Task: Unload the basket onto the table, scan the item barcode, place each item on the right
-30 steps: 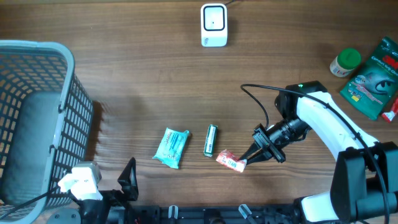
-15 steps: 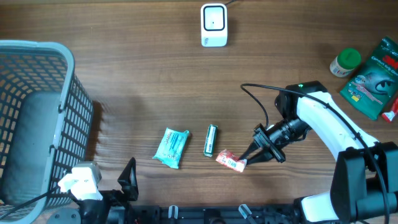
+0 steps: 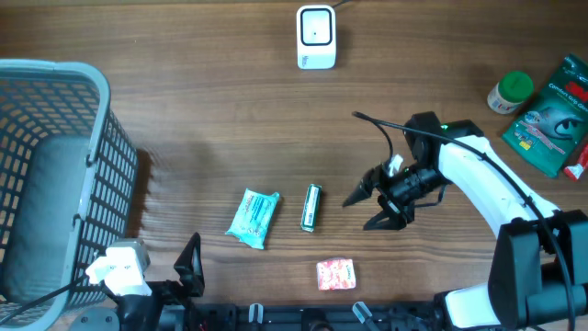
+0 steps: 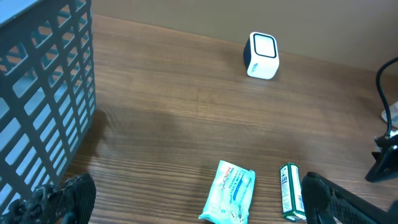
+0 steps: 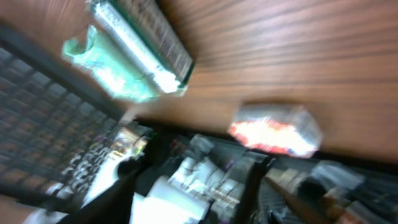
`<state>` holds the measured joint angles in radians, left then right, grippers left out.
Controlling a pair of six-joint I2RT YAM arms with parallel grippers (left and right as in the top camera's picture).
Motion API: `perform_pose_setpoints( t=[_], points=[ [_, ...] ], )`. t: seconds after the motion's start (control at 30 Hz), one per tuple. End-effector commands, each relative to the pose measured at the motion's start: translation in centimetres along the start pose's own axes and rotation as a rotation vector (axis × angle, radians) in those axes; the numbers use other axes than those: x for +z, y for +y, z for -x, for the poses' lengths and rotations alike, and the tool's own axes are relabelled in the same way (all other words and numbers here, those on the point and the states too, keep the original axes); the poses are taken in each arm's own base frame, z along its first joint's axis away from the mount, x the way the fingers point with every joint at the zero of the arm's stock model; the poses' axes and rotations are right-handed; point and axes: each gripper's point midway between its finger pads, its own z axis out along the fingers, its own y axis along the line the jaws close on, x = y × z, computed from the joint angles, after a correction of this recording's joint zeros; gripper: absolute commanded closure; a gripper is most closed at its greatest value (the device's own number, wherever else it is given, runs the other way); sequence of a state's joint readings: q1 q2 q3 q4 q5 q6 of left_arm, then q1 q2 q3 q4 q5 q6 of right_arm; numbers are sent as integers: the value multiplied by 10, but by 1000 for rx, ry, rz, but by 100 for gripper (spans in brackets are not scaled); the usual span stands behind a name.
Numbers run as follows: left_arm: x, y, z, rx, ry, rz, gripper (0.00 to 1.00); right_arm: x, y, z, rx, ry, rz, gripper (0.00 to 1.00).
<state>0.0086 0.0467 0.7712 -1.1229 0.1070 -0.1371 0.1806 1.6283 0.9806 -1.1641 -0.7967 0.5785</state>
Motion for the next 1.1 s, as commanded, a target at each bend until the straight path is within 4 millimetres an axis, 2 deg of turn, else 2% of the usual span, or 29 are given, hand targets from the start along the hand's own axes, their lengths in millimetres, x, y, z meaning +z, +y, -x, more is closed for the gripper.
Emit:
perform_pose_setpoints(
  t=[0.0, 0.1, 0.2, 0.33, 0.4, 0.43, 0.47, 0.5, 0.57, 0.67, 0.73, 0.8, 0.93, 1.07],
  points=[
    [-1, -2, 0, -7, -6, -12, 0, -2, -23, 18, -160, -96, -150, 54],
    [-1, -2, 0, -7, -6, -11, 0, -4, -27, 8, -239, -64, -166, 62],
    [-1, -2, 0, -7, -6, -11, 0, -14, -27, -11, -287, -62, -167, 61],
    [-1, -2, 0, -7, -6, -12, 0, -46, -21, -62, -402, -190, -107, 57],
    [-1, -2, 0, -7, -6, -12, 0, -60, -19, -83, -492, -289, -65, 50],
    [-1, -2, 0, -7, -6, -11, 0, -69, -21, -90, -534, -370, -59, 39],
    [-1, -2, 0, -7, -6, -11, 0, -85, -29, -89, -519, -535, -84, 27],
    [-1, -2, 0, -7, -6, -11, 0, -99, -34, -86, -506, -655, -98, 25],
    [-1, -2, 0, -7, -6, -11, 0, -117, -33, -90, -515, -819, -42, 26],
    [-1, -2, 0, -7, -6, -11, 0, -123, -25, -99, -584, -898, 42, 21],
    [-1, -2, 0, -7, -6, -12, 0, -114, -24, -95, -595, -862, 56, 19],
    [-1, -2, 0, -7, -6, -11, 0, -95, -22, -84, -635, -795, 71, 14],
    [-1, -2, 0, -7, -6, -11, 0, -40, -38, -59, -596, -594, 89, 14],
    [-1, -2, 0, -7, -6, -11, 0, -2, -45, -49, -611, -430, 139, 13]
  ],
)
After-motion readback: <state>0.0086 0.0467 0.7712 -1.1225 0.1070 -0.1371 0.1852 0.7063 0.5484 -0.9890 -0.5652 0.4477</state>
